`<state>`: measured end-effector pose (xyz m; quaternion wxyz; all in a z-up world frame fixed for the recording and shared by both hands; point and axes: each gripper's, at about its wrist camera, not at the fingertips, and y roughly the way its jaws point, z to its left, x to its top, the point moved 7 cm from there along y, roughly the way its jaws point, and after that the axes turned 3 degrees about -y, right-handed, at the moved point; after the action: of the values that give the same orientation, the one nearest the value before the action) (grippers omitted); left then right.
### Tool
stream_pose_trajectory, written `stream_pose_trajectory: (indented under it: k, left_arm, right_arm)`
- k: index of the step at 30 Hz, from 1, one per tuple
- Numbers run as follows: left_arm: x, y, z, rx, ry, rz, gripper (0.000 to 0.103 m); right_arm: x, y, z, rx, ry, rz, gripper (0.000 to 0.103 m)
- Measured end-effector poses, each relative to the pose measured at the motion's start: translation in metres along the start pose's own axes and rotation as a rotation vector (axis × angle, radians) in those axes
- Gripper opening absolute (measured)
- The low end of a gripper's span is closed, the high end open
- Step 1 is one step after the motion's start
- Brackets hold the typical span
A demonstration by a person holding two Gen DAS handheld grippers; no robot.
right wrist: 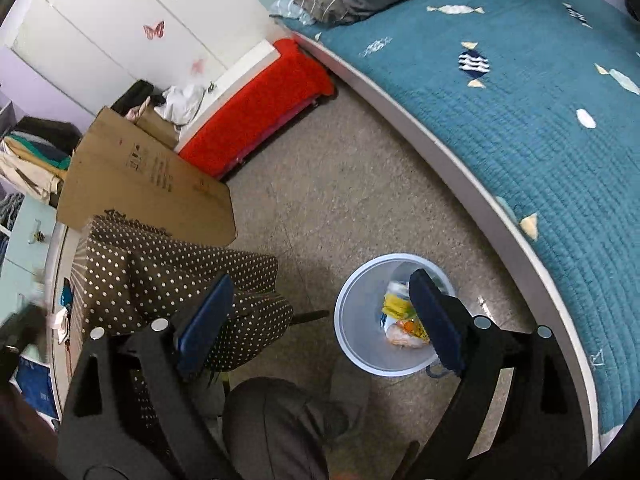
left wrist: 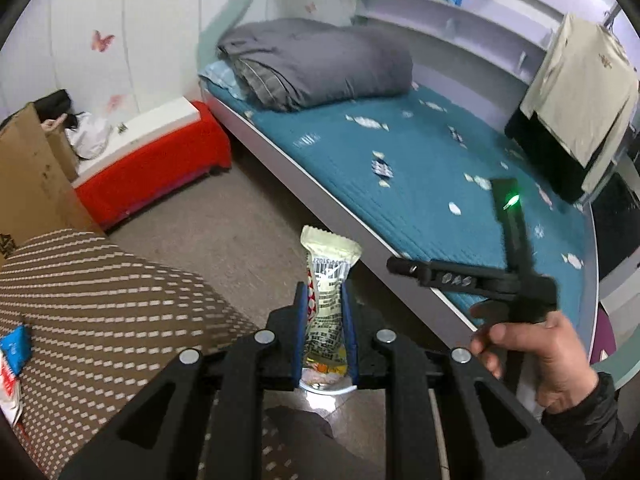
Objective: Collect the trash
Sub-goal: 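Open both grippers over the wastebasket to drop the box and wrapper, then move both open tools back over the table toward the blue bag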
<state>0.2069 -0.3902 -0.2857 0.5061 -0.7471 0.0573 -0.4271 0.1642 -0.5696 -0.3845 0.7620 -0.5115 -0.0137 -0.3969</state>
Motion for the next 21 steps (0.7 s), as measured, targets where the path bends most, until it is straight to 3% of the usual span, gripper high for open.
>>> stream_pose_trajectory:
  k: [10, 12, 13, 14, 21]
  left_arm:
    - [-0.004, 0.060, -0.023, -0.021, 0.054, 0.106, 0.022]
    - [-0.002, 0.066, -0.024, -0.014, 0.057, 0.113, 0.044]
    - [0.000, 0.068, -0.023, 0.000, 0.051, 0.113, 0.073]
    - [0.001, 0.066, -0.021, 0.012, 0.046, 0.103, 0.090]
    - [0.007, 0.047, -0.006, 0.108, 0.054, 0.070, 0.091]
  right_arm:
    - [0.014, -0.035, -0.016, -0.016, 0.034, -0.073, 0.091]
    - [0.016, -0.039, -0.015, -0.017, 0.033, -0.080, 0.091]
    - [0.016, -0.040, -0.014, -0.016, 0.032, -0.082, 0.091]
    - [0.017, -0.040, -0.013, -0.014, 0.030, -0.084, 0.091]
    - [0.016, -0.048, -0.001, 0.009, 0.018, -0.100, 0.096]
